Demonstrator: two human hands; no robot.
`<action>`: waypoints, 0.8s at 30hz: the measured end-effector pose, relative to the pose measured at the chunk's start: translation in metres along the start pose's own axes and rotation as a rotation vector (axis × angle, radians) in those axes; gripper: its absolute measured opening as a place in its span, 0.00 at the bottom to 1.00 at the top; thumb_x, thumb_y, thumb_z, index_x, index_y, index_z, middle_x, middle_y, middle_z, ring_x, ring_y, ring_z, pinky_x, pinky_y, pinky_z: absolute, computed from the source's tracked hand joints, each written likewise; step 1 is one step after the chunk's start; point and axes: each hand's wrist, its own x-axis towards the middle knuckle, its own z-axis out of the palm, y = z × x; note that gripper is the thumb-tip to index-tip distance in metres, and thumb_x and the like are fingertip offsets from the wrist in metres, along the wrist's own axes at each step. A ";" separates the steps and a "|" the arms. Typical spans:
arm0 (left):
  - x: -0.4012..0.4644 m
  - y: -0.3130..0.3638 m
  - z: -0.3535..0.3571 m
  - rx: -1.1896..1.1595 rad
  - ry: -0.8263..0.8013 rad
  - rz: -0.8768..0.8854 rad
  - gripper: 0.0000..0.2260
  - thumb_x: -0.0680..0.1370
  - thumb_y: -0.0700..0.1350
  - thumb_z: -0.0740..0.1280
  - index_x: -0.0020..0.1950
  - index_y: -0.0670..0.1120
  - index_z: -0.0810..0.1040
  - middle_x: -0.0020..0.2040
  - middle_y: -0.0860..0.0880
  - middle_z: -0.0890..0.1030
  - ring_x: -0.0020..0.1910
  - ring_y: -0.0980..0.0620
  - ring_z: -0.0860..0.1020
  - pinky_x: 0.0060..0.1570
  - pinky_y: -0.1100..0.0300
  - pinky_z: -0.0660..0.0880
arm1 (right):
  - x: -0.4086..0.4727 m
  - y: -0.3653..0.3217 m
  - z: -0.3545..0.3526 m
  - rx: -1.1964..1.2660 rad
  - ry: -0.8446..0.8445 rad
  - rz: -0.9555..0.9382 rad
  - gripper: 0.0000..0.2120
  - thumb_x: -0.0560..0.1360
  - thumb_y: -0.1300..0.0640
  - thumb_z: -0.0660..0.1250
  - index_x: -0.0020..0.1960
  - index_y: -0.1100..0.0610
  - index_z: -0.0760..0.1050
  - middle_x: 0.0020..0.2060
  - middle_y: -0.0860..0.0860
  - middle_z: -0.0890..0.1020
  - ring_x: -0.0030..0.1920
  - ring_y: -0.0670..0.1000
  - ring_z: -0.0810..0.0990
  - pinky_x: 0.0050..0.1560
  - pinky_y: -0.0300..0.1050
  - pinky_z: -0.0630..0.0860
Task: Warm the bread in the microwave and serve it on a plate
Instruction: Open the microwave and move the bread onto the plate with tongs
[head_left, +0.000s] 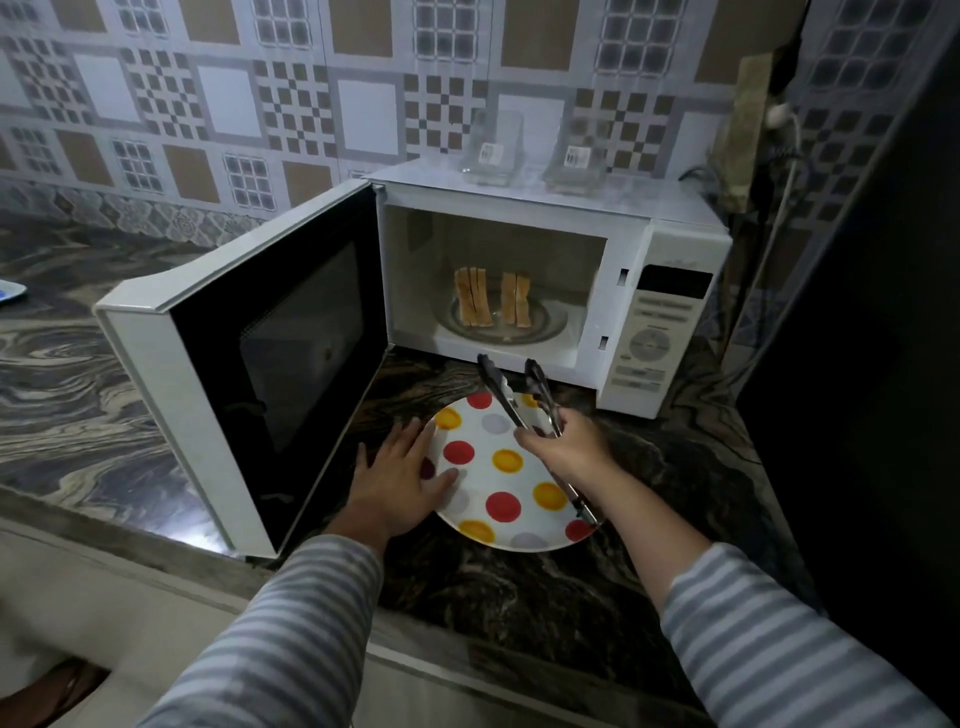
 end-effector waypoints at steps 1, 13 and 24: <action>-0.001 -0.004 0.004 0.019 -0.008 0.008 0.35 0.75 0.70 0.49 0.78 0.56 0.44 0.79 0.55 0.45 0.77 0.54 0.42 0.74 0.42 0.39 | 0.003 0.002 0.002 -0.016 0.015 0.007 0.26 0.68 0.47 0.74 0.61 0.56 0.75 0.53 0.53 0.81 0.52 0.54 0.80 0.48 0.43 0.74; 0.001 -0.014 0.016 0.034 0.097 0.024 0.40 0.65 0.72 0.37 0.77 0.62 0.48 0.79 0.58 0.48 0.77 0.56 0.43 0.74 0.45 0.38 | 0.068 -0.060 0.011 -0.225 0.079 -0.080 0.27 0.70 0.41 0.71 0.61 0.56 0.74 0.54 0.54 0.81 0.52 0.57 0.79 0.43 0.44 0.72; 0.003 -0.017 0.019 0.012 0.129 0.039 0.35 0.69 0.72 0.40 0.76 0.65 0.43 0.78 0.61 0.44 0.73 0.62 0.37 0.73 0.48 0.34 | 0.159 -0.108 0.051 -0.258 0.079 0.044 0.31 0.67 0.34 0.69 0.59 0.56 0.76 0.53 0.58 0.82 0.53 0.62 0.81 0.55 0.54 0.78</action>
